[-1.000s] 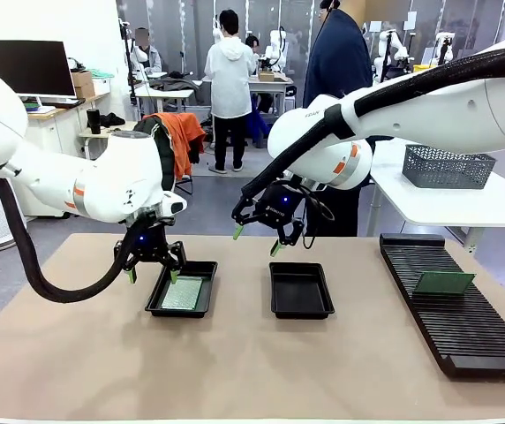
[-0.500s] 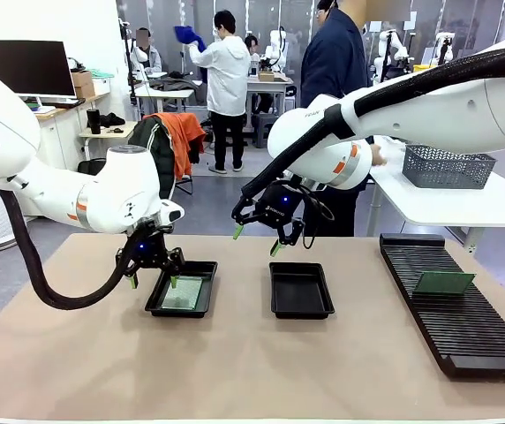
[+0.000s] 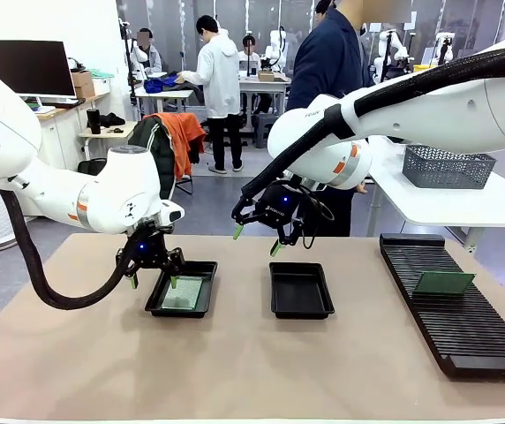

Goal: Inspect and transfer BCBs to ESD trays.
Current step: Pick up the ESD tray and place it on the left side of the table.

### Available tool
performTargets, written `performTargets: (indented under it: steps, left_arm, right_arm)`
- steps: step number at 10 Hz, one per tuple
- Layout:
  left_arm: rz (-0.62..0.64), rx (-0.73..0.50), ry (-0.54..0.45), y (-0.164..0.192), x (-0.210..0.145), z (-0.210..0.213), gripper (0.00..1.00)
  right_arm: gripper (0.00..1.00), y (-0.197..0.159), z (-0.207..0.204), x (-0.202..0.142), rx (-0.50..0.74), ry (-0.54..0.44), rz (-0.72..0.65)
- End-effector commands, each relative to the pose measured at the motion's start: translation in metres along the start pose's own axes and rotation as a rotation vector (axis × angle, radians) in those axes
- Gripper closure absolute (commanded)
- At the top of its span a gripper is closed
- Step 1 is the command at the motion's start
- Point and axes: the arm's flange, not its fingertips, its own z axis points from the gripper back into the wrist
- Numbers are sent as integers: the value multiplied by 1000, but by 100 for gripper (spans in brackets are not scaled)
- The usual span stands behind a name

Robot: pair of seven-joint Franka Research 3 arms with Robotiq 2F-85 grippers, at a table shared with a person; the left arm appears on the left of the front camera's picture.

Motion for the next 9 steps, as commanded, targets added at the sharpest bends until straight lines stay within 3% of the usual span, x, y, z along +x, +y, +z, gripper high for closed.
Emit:
performTargets:
  steps: [1,3,4,5,7,9]
  left_arm:
    - [1,-3,-2,1,-1,1,0]
    - [1,-3,-2,1,-1,1,0]
    - [0,0,0,0,0,0,22]
    - [-22,17,-9,0,-2,0,60]
    - [-27,15,-16,-1,-1,2,100]
    - [-37,15,-16,-2,0,4,100]
  right_arm:
    - [0,1,-2,0,-24,-11,-14]
    - [0,1,-2,0,-24,-11,-14]
    - [0,1,-2,0,-24,-11,-14]
    - [0,1,-2,0,-24,-11,-14]
    - [0,1,-2,0,-24,-11,-14]
    - [0,1,-2,0,-24,-11,-14]
